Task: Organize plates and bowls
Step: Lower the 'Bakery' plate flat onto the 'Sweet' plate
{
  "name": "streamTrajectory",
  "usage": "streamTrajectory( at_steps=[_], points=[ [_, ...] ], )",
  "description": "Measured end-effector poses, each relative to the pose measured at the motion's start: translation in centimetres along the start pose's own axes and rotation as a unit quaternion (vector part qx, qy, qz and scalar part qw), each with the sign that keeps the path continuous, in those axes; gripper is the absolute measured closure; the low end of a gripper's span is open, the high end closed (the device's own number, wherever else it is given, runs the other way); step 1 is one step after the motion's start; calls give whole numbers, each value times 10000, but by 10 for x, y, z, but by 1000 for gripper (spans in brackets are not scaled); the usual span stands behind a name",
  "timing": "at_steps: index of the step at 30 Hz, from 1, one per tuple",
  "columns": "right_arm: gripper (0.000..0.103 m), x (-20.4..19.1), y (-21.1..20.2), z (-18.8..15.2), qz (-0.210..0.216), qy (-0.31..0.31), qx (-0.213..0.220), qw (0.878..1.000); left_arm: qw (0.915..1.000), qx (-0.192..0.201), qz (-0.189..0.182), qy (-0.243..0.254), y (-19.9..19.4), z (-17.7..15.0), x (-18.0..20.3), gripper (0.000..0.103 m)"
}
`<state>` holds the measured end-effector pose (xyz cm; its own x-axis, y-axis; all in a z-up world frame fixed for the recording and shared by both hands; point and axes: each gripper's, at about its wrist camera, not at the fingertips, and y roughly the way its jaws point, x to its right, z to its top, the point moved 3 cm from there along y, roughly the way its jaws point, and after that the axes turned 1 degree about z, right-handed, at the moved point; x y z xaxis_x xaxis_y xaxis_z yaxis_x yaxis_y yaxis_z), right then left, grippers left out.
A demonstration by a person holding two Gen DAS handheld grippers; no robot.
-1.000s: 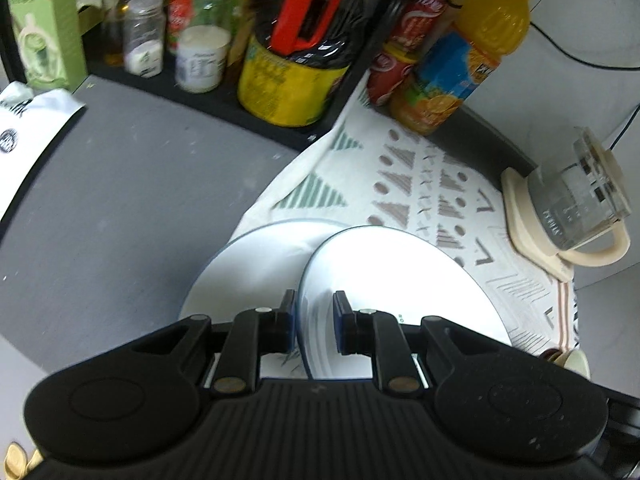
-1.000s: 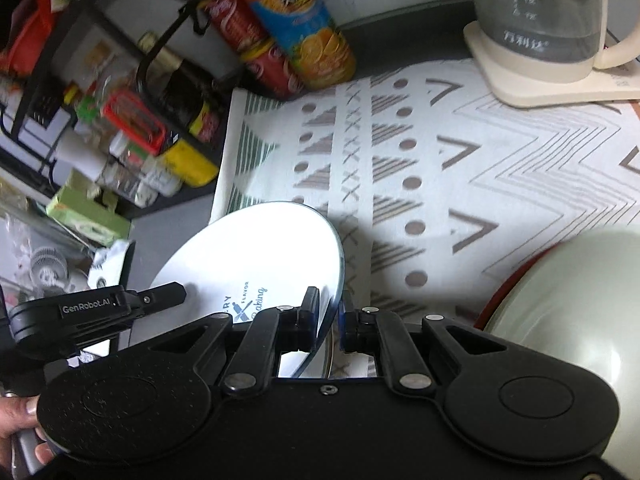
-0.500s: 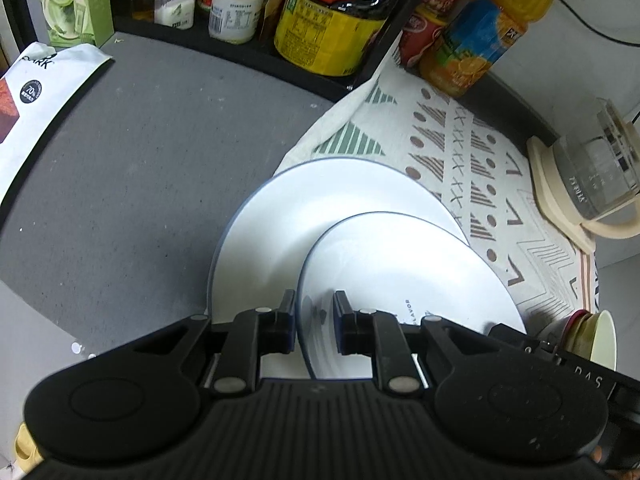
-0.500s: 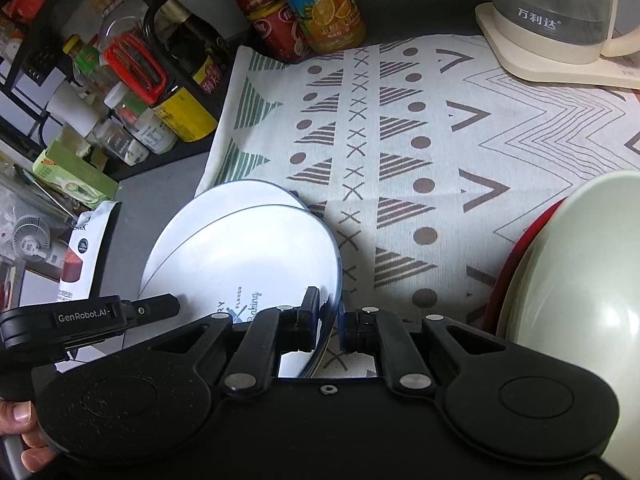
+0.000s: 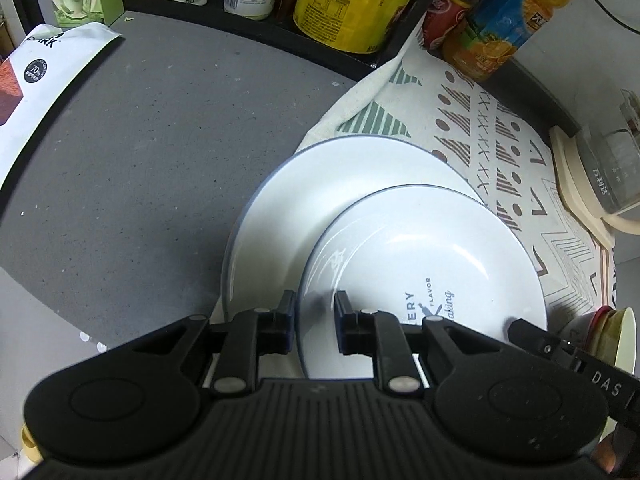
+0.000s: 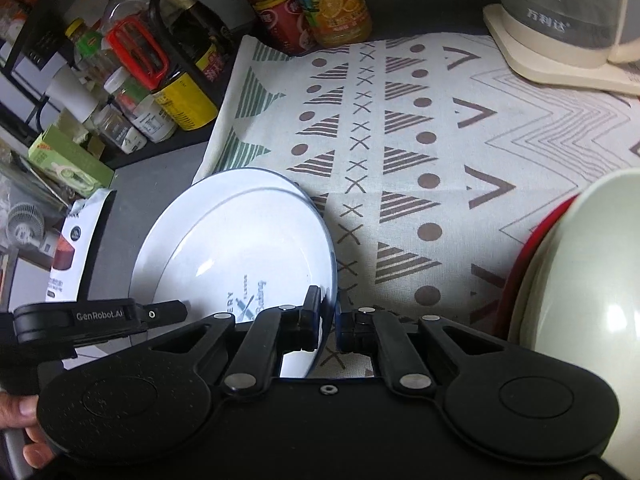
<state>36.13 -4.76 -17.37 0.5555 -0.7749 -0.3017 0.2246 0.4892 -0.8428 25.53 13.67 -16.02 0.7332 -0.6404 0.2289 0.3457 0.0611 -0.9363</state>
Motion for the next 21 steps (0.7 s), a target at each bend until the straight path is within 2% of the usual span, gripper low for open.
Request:
streamTrajectory(
  at_steps=[8,10,13,16,21],
  points=[
    [96,0,1,0,-15,40,-19,10000,9994,227,97,224,-21,11,9,80],
    [96,0,2,0,-15,39,-36,10000,9987,399,112,302,-30,14,11,70],
    [96,0,4,-2,0,45,-75,10000,9968,639,322,362,-39,19,11,54],
    [95,-1,4,-4,-3,-1,-83,10000,9945,805,590,310,-41,22,4,44],
    [94,-5,7,-5,-47,-113,-99,9999,9946,641,790,184,-31,20,-9,43]
  ],
)
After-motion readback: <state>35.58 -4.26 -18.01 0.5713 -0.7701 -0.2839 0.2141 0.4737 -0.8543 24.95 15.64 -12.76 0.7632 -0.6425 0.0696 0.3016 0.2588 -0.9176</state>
